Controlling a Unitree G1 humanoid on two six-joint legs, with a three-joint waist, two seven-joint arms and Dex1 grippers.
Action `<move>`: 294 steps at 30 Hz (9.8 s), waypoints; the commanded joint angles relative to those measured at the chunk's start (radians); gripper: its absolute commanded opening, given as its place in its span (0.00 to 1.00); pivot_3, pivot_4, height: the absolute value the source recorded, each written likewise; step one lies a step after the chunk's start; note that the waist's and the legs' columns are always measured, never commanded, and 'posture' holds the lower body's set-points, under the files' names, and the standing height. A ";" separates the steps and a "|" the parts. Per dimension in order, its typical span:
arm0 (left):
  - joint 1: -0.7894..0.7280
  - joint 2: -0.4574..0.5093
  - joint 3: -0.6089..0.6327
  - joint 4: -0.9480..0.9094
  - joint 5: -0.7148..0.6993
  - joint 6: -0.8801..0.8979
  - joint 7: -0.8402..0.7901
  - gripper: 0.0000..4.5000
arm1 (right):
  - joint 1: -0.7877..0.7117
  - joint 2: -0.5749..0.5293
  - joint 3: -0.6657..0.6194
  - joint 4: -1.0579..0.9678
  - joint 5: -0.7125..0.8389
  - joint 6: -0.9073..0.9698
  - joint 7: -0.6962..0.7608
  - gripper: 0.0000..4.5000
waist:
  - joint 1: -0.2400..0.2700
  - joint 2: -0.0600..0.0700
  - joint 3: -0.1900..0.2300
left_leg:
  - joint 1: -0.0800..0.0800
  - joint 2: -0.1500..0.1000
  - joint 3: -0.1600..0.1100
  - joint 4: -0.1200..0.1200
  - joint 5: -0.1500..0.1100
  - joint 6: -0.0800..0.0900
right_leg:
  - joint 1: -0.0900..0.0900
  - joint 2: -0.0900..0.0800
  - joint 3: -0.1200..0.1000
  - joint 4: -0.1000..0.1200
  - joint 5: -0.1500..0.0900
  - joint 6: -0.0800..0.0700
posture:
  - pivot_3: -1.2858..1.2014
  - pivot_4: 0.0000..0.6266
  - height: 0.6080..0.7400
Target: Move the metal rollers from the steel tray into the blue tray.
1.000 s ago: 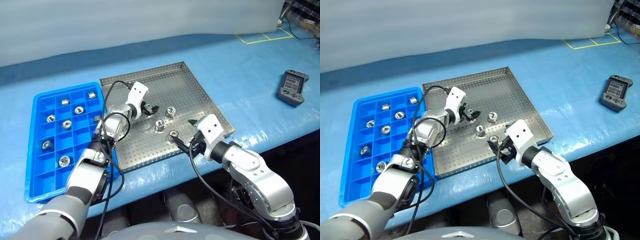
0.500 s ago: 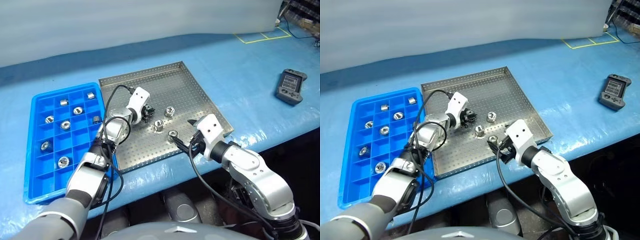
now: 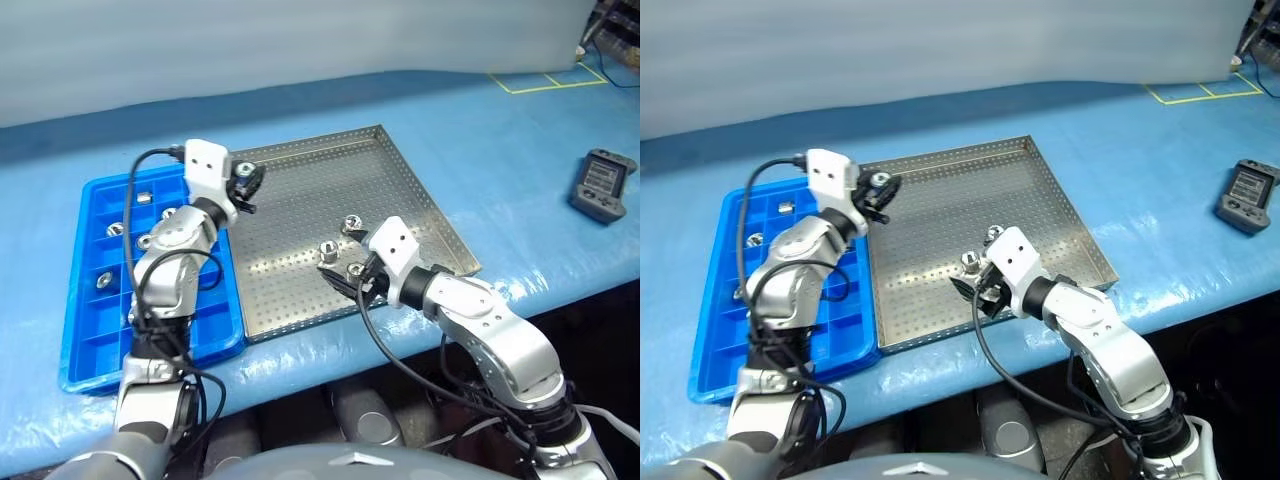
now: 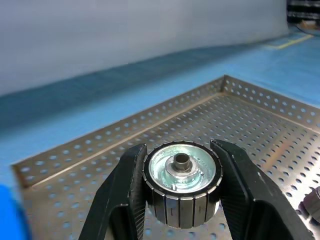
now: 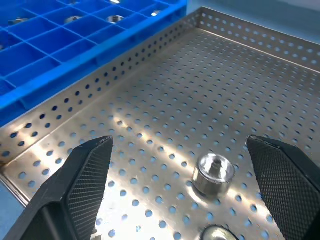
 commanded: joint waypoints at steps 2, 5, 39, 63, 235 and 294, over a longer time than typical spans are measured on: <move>0.106 0.040 0.076 -0.263 -0.030 0.057 0.045 0.38 | -0.066 0.024 0.045 0.043 0.001 -0.055 0.055 1.00 | 0.044 0.000 0.000 | 0.000 0.000 0.000 0.000 0.000 0.000 | 0.000 0.000 0.000 0.000 0.000 0.000 | 0.50 0.24 1.00; 0.236 0.053 0.135 -0.402 -0.041 0.097 0.067 0.38 | -0.107 0.044 0.092 0.099 -0.007 -0.086 0.095 1.00 | 0.088 0.000 0.000 | 0.000 0.000 -0.001 0.000 0.000 0.000 | 0.000 0.000 -0.001 -0.001 0.000 0.000 | 0.53 0.24 1.00; 0.738 -0.106 0.142 -0.586 0.000 0.130 0.214 0.99 | -0.187 0.169 0.189 0.237 -0.061 -0.187 0.204 1.00 | 0.227 -0.001 0.000 | 0.000 0.001 0.000 0.004 0.000 0.000 | 0.001 -0.001 -0.004 0.000 -0.005 -0.010 | 0.54 0.24 1.00; 0.478 0.074 -0.208 -0.384 -0.068 -0.071 -0.105 0.99 | 0.038 0.108 -0.107 0.046 -0.117 0.029 -0.137 1.00 | 0.075 -0.001 0.000 | -0.001 0.001 0.001 0.003 0.000 0.000 | 0.000 -0.001 -0.002 0.000 -0.004 -0.009 | 0.43 0.24 1.00; 0.536 0.086 -0.226 -0.383 -0.112 -0.146 -0.117 1.00 | -0.212 0.446 -0.276 0.647 -0.234 -0.132 -0.448 0.91 | 0.015 0.004 0.002 | 0.000 0.001 0.000 -0.002 0.000 0.000 | -0.001 -0.001 -0.002 0.000 -0.004 -0.005 | 0.46 0.24 1.00; 0.992 0.040 -0.068 -0.666 -0.171 -0.231 0.014 1.00 | -0.290 0.390 0.214 0.414 -0.133 0.124 -0.026 0.46 | 0.234 0.004 0.002 | 0.000 0.001 0.000 -0.003 0.000 0.000 | -0.003 -0.001 -0.005 -0.001 -0.009 -0.014 | 0.59 0.24 1.00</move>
